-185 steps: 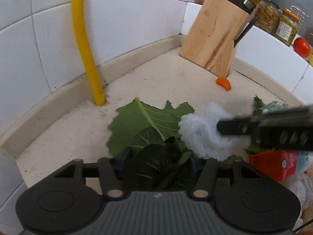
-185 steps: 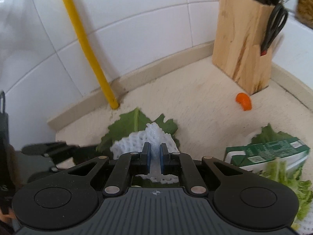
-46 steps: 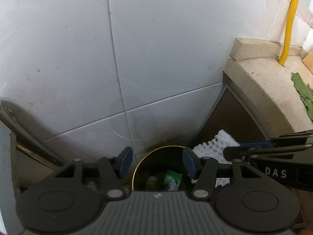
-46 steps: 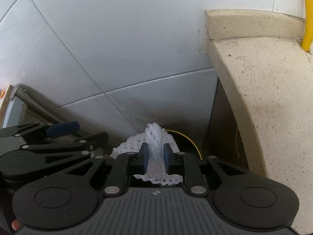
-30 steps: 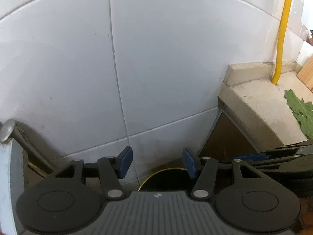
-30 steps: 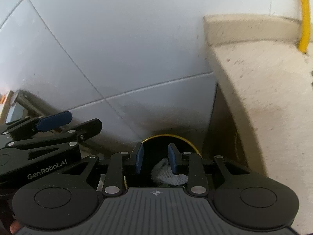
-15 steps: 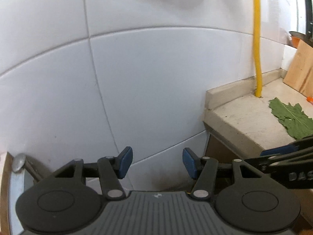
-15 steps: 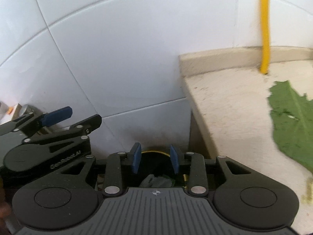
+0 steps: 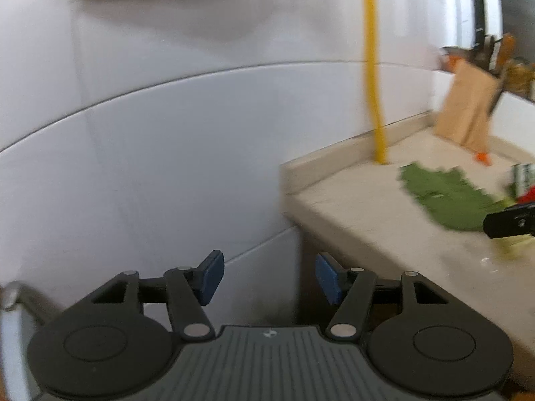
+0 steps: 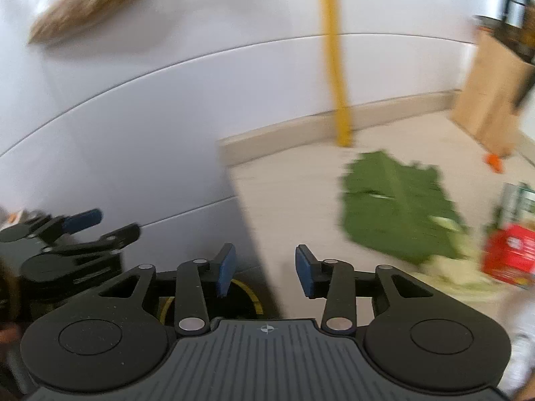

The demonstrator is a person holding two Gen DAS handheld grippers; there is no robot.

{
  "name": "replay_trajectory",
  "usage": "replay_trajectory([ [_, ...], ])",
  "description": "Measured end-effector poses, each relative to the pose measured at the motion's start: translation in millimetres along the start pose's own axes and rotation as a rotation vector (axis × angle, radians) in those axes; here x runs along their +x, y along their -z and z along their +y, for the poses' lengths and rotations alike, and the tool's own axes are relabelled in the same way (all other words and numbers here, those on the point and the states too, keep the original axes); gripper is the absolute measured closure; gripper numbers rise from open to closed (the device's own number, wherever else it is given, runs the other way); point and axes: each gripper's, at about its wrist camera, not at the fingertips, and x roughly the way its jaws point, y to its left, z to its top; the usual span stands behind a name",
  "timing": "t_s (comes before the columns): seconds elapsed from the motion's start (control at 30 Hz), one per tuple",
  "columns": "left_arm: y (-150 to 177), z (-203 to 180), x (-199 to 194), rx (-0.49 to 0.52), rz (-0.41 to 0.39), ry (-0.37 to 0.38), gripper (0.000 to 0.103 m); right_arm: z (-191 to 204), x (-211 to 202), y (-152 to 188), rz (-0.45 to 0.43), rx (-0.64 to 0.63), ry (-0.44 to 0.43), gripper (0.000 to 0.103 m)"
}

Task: Collect trash
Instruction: 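Move both open tools back over the counter toward remaining trash, then close left tool on lettuce leaves while right tool grasps red juice carton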

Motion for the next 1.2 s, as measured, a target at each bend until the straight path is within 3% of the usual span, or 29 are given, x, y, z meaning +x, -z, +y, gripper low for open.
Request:
replay_trajectory([
  [0.2,-25.3,-53.1,0.0,0.033,-0.019,0.163,0.043,-65.8,-31.1,8.9,-0.026,0.098,0.135,0.053],
  [0.37,-42.8,-96.0,13.5,0.056,0.019,0.295,0.042,-111.9,-52.6,19.4,-0.051,0.163,0.226,0.051],
  [0.47,-49.1,-118.8,17.9,0.066,0.032,0.336,0.042,-130.0,-64.5,25.5,-0.066,0.157,0.279,0.043],
  [0.67,-52.0,-155.6,22.0,0.126,0.048,0.398,0.042,-160.1,-69.3,34.7,-0.060,0.132,0.339,0.042],
  [0.8,-51.8,-169.7,21.4,0.158,0.056,0.432,0.042,-172.3,-70.5,35.1,-0.051,0.068,0.366,0.038],
  [1.0,-52.3,-184.3,29.7,0.162,0.091,0.464,0.042,-179.2,-60.4,24.0,-0.001,-0.142,0.362,0.037],
  [1.2,-52.8,-194.3,35.6,0.174,0.118,0.496,0.042,-180.5,-31.7,7.5,0.128,-0.351,0.280,0.033],
])
